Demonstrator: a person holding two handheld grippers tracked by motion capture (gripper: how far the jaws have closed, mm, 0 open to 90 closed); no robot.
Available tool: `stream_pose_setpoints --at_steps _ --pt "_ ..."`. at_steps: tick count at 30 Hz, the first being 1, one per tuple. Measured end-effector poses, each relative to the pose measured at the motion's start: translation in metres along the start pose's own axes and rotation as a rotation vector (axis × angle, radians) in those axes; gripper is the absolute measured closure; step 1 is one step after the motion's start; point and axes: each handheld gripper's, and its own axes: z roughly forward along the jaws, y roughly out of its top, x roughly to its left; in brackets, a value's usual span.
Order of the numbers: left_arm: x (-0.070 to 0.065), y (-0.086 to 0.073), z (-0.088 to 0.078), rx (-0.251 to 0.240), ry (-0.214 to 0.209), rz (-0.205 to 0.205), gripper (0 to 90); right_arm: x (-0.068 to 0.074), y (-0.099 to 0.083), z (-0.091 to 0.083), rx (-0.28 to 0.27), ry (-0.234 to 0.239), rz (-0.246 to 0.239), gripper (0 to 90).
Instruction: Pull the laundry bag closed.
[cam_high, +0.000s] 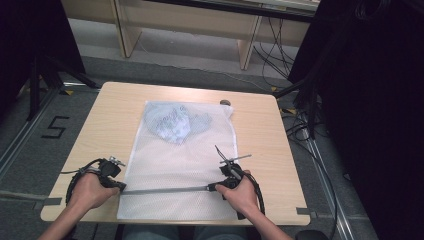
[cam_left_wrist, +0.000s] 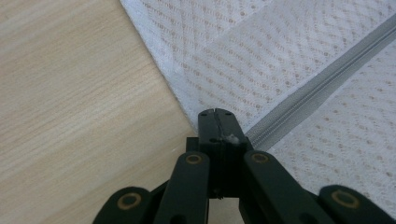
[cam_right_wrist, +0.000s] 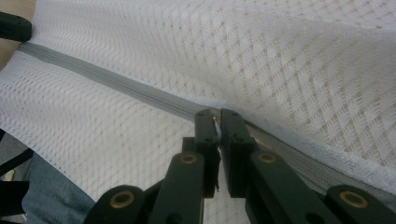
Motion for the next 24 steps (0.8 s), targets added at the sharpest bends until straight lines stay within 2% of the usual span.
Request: stream_pose_setpoints --at_steps 1,2,3,4,5,6,7,13,22,23,24 --pt "0.0 0.0 0.0 0.0 0.0 0.0 90.0 0.0 0.0 -0.001 0.004 -0.003 0.007 86.9" --pt "0.0 0.0 0.0 0.0 0.0 0.0 90.0 0.004 0.0 -0.002 0.027 -0.006 0.053 86.9" --pt "0.0 0.0 0.0 0.0 -0.001 0.0 90.0 0.003 0.0 -0.003 0.021 -0.007 0.045 86.9" --pt "0.0 0.0 0.0 -0.001 -0.001 0.0 90.0 0.004 0.0 -0.003 0.028 -0.002 0.071 86.9" --pt "0.0 0.0 0.0 -0.001 0.0 0.0 90.0 0.003 0.0 -0.004 0.031 -0.005 0.071 86.9" --pt "0.0 0.0 0.0 0.0 -0.001 -0.001 90.0 -0.002 -0.001 -0.003 0.004 -0.015 0.007 86.9" --pt "0.0 0.0 0.0 0.001 -0.001 0.0 90.0 -0.001 -0.001 -0.004 0.02 -0.02 0.036 86.9" --pt "0.0 0.0 0.0 0.0 0.0 -0.001 90.0 -0.006 -0.002 -0.006 0.01 -0.02 0.029 86.9" --pt "0.0 0.0 0.0 0.002 -0.003 -0.001 90.0 -0.009 -0.002 -0.01 0.015 -0.029 0.047 86.9" --pt "0.0 0.0 0.0 0.002 -0.002 -0.001 90.0 -0.008 -0.003 -0.011 0.015 -0.018 0.076 86.9" --pt "0.0 0.0 0.0 0.002 -0.003 0.0 89.9 -0.011 -0.003 -0.012 0.015 -0.033 0.051 86.9"
